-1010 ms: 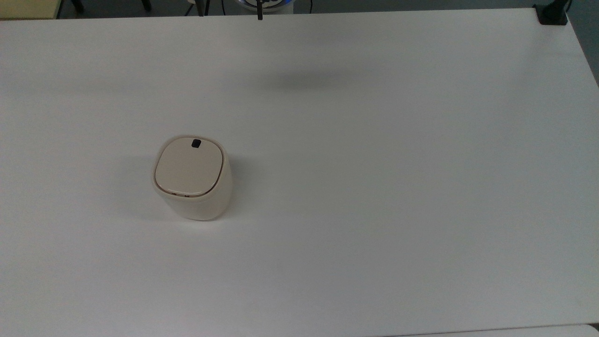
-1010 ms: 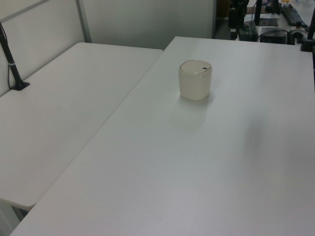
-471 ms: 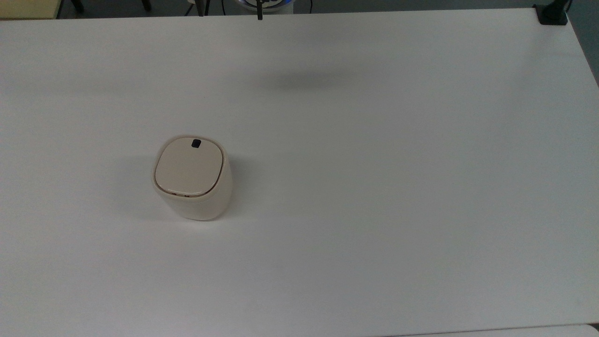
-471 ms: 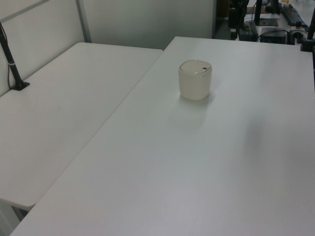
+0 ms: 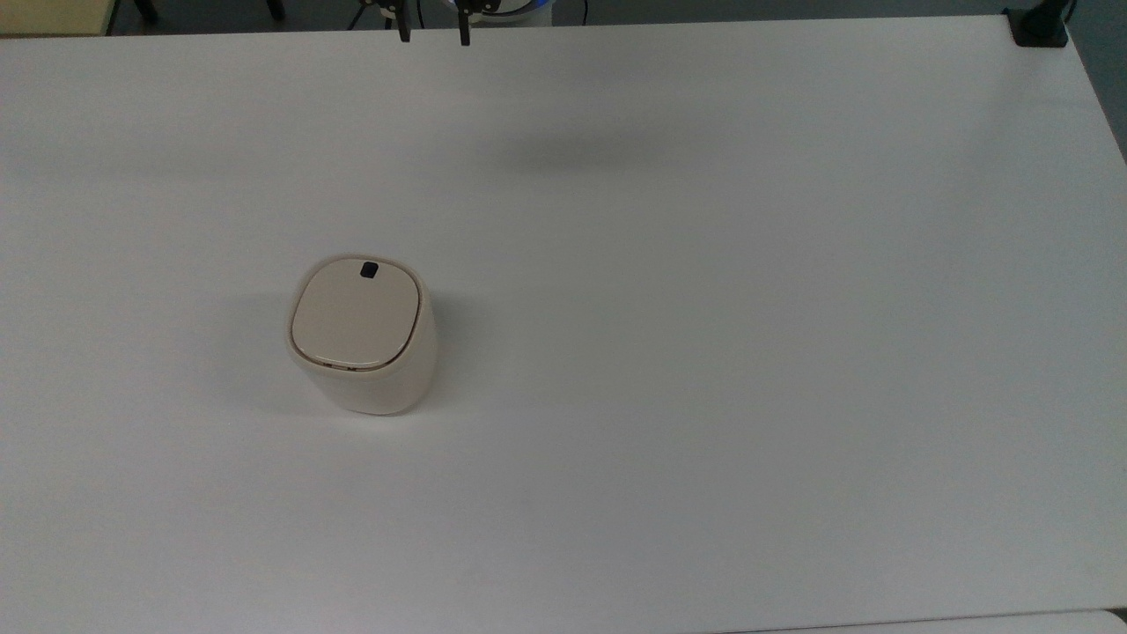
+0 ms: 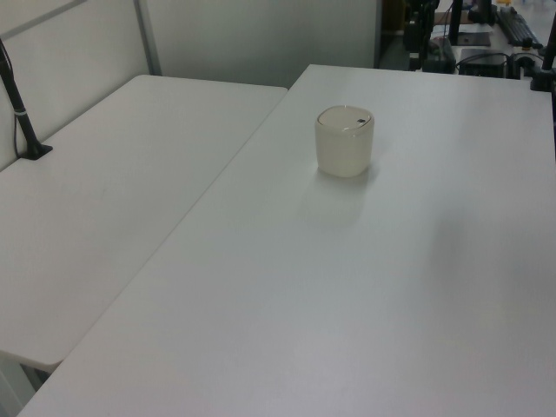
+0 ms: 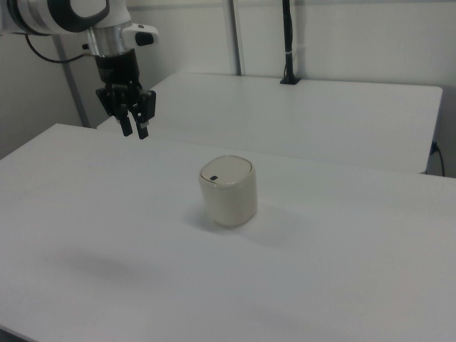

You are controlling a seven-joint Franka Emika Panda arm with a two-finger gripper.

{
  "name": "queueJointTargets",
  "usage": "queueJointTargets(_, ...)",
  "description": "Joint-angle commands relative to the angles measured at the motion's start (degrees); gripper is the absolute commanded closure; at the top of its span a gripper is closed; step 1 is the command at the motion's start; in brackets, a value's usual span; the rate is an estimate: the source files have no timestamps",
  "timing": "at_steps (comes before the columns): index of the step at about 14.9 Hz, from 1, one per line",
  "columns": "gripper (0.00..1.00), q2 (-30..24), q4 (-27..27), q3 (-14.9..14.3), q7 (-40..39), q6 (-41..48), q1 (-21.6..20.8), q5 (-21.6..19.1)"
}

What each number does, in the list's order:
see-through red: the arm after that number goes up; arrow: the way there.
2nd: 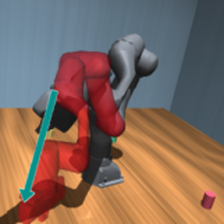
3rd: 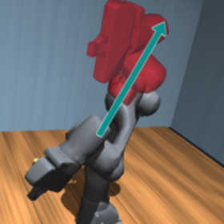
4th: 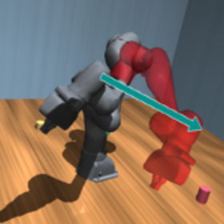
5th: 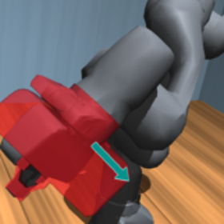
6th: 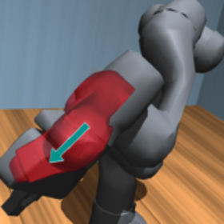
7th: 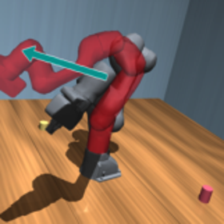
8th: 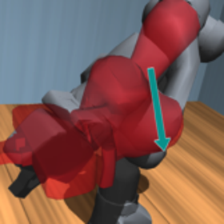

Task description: Open the trash bin

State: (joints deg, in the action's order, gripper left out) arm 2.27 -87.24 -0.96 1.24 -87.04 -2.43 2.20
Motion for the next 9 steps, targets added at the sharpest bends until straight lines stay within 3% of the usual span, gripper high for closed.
queueJointTargets(1,1.0,0.8,0.1,-0.4,-1.2,-2.4,0.0,-0.2)
queueJointTargets(9,1.0,6.3,0.4,-1.0,-1.2,-13.4,2.0,0.0)
